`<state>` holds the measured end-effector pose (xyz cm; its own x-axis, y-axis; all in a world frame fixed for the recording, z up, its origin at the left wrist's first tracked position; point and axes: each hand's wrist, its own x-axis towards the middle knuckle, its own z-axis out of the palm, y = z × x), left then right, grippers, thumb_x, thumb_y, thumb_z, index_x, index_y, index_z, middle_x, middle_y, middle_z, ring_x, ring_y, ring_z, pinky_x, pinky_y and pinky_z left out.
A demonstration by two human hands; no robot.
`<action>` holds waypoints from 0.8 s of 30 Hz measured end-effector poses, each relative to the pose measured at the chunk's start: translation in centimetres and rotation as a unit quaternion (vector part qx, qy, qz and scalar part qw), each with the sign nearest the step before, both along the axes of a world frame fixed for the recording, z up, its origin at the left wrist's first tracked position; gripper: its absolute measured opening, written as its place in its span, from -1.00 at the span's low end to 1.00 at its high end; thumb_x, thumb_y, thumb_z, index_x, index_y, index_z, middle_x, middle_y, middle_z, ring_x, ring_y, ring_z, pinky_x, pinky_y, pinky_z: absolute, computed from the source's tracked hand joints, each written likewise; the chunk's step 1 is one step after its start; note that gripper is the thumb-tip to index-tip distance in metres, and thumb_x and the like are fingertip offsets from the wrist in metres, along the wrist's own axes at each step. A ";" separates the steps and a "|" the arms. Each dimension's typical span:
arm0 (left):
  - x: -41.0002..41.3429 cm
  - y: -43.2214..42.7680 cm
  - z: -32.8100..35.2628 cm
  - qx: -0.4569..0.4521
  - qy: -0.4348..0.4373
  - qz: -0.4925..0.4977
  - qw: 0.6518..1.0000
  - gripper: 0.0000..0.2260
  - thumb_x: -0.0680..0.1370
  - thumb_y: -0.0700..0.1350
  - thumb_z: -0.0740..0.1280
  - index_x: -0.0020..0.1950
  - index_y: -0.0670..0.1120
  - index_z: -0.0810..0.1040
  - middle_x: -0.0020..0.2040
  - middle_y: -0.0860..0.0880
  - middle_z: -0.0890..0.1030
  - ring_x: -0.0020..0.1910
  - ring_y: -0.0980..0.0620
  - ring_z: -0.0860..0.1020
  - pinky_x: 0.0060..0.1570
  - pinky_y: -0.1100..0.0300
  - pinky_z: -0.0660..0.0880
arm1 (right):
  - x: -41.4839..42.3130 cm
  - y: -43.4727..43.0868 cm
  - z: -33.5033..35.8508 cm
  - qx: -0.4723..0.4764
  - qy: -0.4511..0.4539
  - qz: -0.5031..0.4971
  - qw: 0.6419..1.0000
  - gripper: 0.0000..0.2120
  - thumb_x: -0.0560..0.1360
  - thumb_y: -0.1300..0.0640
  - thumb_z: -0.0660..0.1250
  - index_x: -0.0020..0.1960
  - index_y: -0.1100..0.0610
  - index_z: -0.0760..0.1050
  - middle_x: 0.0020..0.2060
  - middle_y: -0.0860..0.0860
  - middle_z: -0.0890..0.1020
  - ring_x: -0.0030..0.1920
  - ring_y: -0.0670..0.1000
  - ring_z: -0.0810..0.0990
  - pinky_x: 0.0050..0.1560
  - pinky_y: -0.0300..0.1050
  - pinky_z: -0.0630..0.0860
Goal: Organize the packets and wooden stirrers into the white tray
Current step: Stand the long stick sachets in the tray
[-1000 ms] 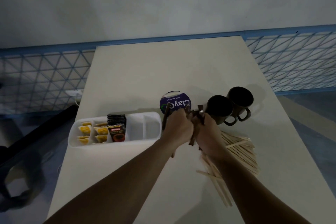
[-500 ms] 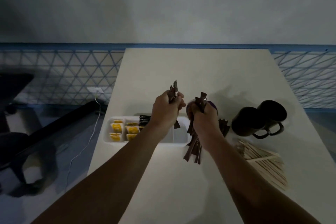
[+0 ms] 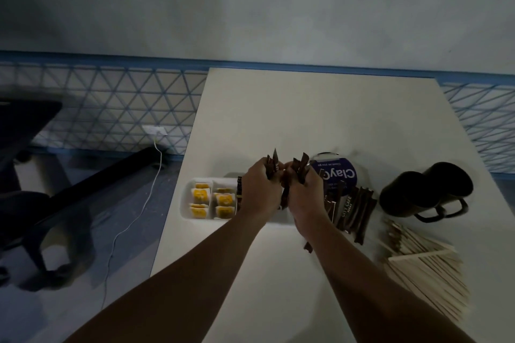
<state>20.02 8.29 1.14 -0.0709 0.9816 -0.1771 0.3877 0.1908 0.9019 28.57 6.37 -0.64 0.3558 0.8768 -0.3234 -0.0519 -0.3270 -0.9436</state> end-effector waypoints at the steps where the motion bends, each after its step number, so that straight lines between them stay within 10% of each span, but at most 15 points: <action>1: 0.1 0.0 -0.1 0.001 0.003 0.002 1.000 -0.92 0.55 -0.19 0.35 0.01 -0.08 0.61 -0.17 0.08 0.63 -0.15 0.12 0.59 -0.12 0.27 0.48 | 0.0 0.0 -0.2 -0.001 -0.006 0.002 1.000 -0.84 0.61 0.20 0.25 0.02 0.02 0.59 -0.16 0.11 0.69 -0.13 0.20 0.65 -0.06 0.26 0.61; 6: -0.1 0.1 -0.3 0.011 0.001 0.002 1.000 -0.81 0.55 -0.24 0.34 0.14 -0.07 0.58 -0.07 0.12 0.59 -0.09 0.21 0.54 -0.15 0.56 0.37 | -0.1 -0.3 -0.6 -0.001 -0.030 0.007 1.000 -0.83 0.58 0.20 0.26 0.03 -0.01 0.58 -0.13 0.06 0.70 -0.07 0.13 0.68 0.01 0.31 0.62; 12: -0.5 0.4 0.1 0.022 -0.008 0.001 1.000 -0.79 0.55 -0.20 0.35 0.18 -0.06 0.57 0.01 0.09 0.63 0.00 0.16 0.58 0.00 0.44 0.46 | -0.5 -0.6 -1.1 0.016 -0.109 0.026 0.994 -0.88 0.50 -0.04 0.28 0.01 -0.16 0.54 -0.15 -0.06 0.69 -0.15 0.06 0.68 -0.12 0.27 0.63; 19: -1.3 0.9 0.9 0.042 -0.006 -0.014 0.999 -0.79 0.57 -0.18 0.36 0.20 -0.07 0.58 0.10 0.06 0.65 0.09 0.15 0.59 0.11 0.36 0.48 | -0.9 -1.2 -1.0 0.079 -0.267 0.072 0.958 -0.73 0.53 0.19 0.39 0.22 0.04 0.52 0.06 -0.04 0.63 -0.01 -0.12 0.61 -0.10 -0.54 0.43; 24: -2.5 1.0 1.5 0.047 0.022 -0.038 0.998 -0.74 0.54 -0.24 0.39 0.22 -0.09 0.58 0.15 0.03 0.64 0.18 0.13 0.58 0.13 0.37 0.43 | -0.3 -1.5 -1.2 0.081 -0.302 0.093 0.945 -0.58 0.52 0.14 0.40 0.36 0.02 0.44 0.21 -0.06 0.54 0.13 -0.11 0.57 0.15 -0.15 0.55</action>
